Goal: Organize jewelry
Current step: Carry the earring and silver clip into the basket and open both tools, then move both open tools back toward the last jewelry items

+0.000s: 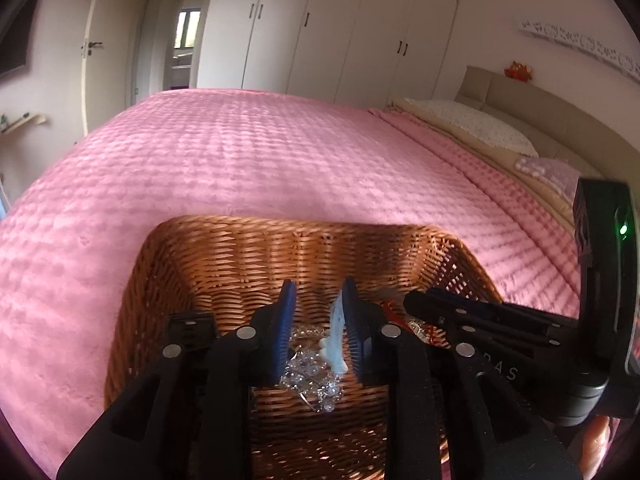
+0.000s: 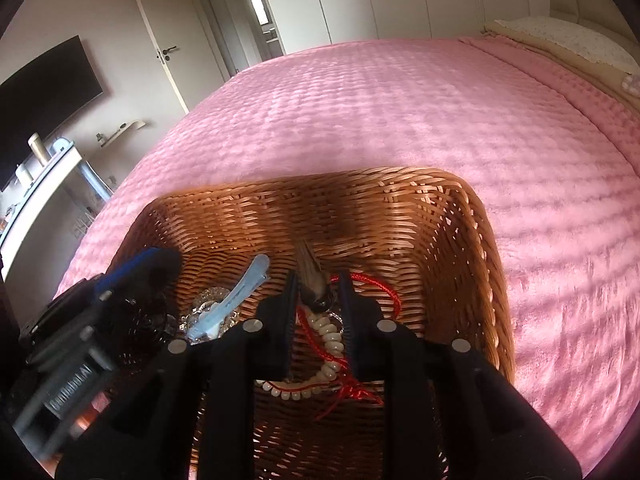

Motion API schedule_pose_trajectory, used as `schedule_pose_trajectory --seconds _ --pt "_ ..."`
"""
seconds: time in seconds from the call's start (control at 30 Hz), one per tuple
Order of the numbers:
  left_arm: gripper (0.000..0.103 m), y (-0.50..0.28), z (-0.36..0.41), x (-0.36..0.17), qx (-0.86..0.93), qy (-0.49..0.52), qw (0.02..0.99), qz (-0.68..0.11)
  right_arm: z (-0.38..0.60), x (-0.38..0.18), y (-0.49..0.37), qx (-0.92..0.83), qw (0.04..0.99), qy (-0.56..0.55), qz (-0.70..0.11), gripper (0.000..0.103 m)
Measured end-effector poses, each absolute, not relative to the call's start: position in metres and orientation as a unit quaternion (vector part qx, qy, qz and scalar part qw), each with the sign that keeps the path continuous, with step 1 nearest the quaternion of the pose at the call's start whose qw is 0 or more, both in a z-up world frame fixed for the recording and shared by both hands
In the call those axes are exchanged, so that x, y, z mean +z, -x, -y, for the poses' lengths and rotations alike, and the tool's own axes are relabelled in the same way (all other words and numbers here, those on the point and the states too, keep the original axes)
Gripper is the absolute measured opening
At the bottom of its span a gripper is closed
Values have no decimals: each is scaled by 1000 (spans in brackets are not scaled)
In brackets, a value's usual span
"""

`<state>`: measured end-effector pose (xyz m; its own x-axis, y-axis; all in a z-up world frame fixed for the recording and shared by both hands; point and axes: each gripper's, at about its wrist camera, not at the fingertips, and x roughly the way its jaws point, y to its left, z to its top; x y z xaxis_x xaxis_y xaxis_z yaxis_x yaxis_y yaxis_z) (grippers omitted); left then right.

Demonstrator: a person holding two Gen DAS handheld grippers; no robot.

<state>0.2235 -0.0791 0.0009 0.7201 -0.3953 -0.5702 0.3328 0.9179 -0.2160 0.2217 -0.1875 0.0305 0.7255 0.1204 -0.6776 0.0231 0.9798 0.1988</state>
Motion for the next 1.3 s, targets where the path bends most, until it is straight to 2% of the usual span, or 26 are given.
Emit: schedule_pose_trajectory --seconds 0.03,0.33,0.6,0.93,1.13,1.23,1.27,1.3 --pt "24 -221 76 3 -198 55 927 -315 189 32 -219 25 925 -101 -366 32" --pt "28 -188 66 23 -201 61 931 -297 197 51 -181 21 931 -117 -344 32" --pt "28 -110 47 28 -214 40 931 -293 187 51 -101 34 933 -90 -346 32" --pt "28 -25 45 -19 -224 6 905 -363 161 2 -33 50 918 -58 -390 32" --pt "28 -22 63 -55 -222 -10 881 -418 150 -19 -25 45 910 -38 -410 32" --pt "28 -20 69 -62 -208 -32 883 -420 145 -19 -29 52 911 -27 -408 32" --pt "27 -21 69 -62 -206 -32 883 -421 143 -20 -31 53 910 -22 -410 32" --pt "20 -22 68 -64 -202 -31 883 -423 141 -22 -32 52 910 -19 -412 32"
